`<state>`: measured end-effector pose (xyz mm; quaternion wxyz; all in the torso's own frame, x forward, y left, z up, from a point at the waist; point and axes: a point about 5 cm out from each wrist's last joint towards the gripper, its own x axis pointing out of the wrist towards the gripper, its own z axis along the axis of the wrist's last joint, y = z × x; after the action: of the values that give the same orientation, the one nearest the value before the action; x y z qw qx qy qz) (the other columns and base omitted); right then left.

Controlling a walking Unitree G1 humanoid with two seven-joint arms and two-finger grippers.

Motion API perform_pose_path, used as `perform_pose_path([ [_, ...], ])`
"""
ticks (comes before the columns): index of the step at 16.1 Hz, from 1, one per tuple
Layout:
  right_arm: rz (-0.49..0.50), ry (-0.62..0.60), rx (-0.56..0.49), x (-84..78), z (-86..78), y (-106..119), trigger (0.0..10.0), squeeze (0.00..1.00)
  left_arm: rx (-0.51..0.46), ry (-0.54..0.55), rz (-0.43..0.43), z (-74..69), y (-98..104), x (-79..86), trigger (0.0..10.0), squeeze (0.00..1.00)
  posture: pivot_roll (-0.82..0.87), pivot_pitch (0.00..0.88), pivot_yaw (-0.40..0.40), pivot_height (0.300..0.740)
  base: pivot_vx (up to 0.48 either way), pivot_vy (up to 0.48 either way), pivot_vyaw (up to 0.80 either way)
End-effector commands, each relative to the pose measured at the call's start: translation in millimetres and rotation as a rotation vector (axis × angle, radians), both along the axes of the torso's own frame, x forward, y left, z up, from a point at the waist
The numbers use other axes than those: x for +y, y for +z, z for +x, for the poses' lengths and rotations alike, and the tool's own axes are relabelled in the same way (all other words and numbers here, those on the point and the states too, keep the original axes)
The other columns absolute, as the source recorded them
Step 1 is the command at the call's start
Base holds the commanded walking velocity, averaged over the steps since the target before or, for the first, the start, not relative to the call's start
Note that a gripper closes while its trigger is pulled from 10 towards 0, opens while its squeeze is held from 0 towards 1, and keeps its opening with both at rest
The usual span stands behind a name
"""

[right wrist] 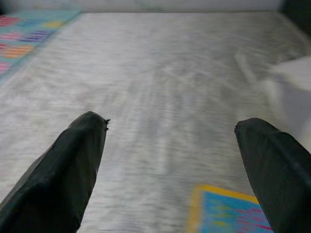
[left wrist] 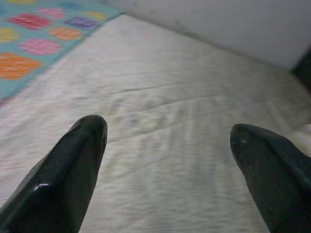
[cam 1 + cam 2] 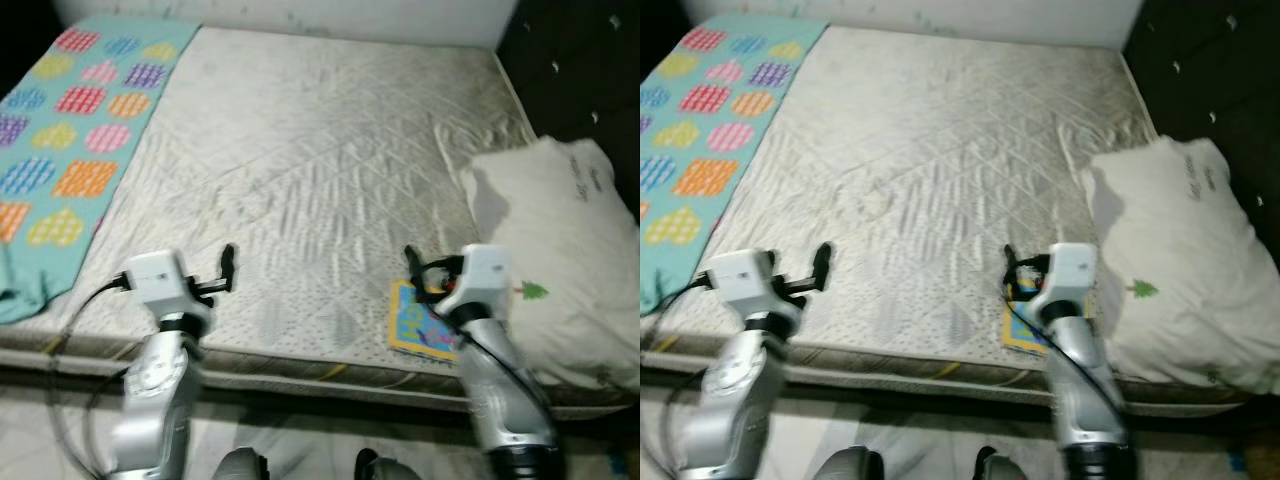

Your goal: Clean up the room

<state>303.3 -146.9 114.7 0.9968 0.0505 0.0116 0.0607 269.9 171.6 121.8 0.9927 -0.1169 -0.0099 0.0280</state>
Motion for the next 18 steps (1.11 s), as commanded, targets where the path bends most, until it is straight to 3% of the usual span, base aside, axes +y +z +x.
perform_pose_path([
  [1,-0.012,-0.014,0.013,-5.8,-2.3,-2.4,10.0,0.0,0.0,-0.011,-0.009,-1.0,0.7,-3.6,10.0,0.0,0.09,0.183,-0.011,0.74,0.0,0.398,0.0],
  [5,-0.016,-0.009,0.019,-5.1,-1.9,-3.2,10.0,0.0,0.0,-0.013,-0.009,-0.9,0.6,-4.3,10.0,0.0,0.09,0.187,-0.013,0.74,0.0,0.421,0.0],
  [7,-0.015,-0.009,0.02,-4.6,-1.2,-3.1,10.0,0.0,0.001,-0.013,-0.01,-0.4,0.6,-4.0,10.0,0.0,0.09,0.187,-0.013,0.74,0.0,0.467,-0.76],
  [18,-0.034,0.002,0.016,-1.8,3.5,-3.6,10.0,0.0,-0.006,-0.021,-0.019,1.8,1.3,-8.1,10.0,0.0,0.09,0.175,-0.019,0.74,0.0,0.48,0.0],
])
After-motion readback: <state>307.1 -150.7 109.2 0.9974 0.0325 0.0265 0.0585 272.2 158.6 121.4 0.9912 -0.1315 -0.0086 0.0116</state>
